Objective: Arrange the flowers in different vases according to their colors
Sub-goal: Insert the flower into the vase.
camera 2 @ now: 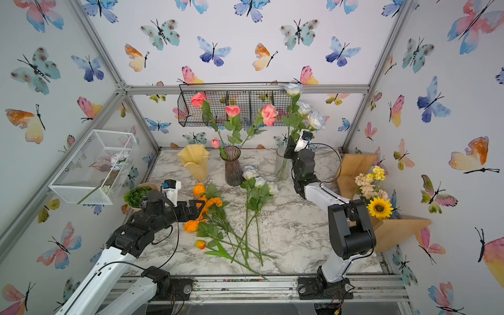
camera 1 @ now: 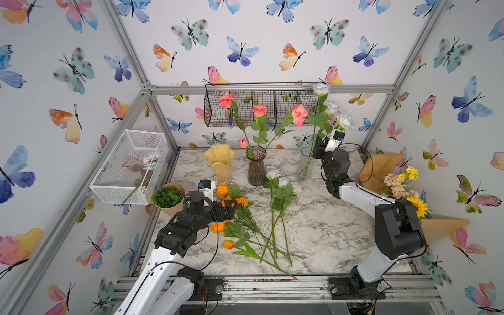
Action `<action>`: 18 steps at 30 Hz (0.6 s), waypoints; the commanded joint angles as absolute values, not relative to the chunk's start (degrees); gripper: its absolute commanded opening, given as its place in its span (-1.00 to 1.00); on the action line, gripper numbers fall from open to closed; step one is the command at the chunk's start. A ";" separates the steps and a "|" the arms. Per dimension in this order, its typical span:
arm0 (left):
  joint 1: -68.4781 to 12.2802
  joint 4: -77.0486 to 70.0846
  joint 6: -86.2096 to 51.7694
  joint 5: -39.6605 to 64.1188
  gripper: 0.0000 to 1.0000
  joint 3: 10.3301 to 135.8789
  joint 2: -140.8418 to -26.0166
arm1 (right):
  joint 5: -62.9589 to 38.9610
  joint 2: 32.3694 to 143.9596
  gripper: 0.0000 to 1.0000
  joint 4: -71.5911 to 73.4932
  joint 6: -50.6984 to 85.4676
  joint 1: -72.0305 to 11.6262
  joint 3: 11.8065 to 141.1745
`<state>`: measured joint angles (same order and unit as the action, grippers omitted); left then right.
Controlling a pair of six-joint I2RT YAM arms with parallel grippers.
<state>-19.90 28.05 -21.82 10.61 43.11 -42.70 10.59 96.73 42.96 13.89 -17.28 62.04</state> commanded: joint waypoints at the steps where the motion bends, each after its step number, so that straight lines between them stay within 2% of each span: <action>1: -19.51 27.25 -20.92 11.82 0.97 42.85 -42.30 | 8.44 93.05 0.11 37.38 13.10 -17.05 63.56; 6: -19.42 27.25 -20.83 11.98 0.97 42.98 -42.03 | 8.78 87.79 0.19 26.52 15.41 -17.07 64.19; 12: -19.40 27.25 -20.74 12.07 0.97 42.98 -41.75 | 9.81 82.57 0.20 4.60 21.20 -17.06 67.55; 18: -19.42 27.25 -20.73 12.25 0.98 42.98 -41.43 | 5.01 73.65 0.19 -4.27 24.09 -17.06 63.29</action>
<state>-19.81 28.01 -21.78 10.66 43.11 -42.15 8.58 76.75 4.62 21.37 -17.28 64.79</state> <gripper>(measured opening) 0.987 0.598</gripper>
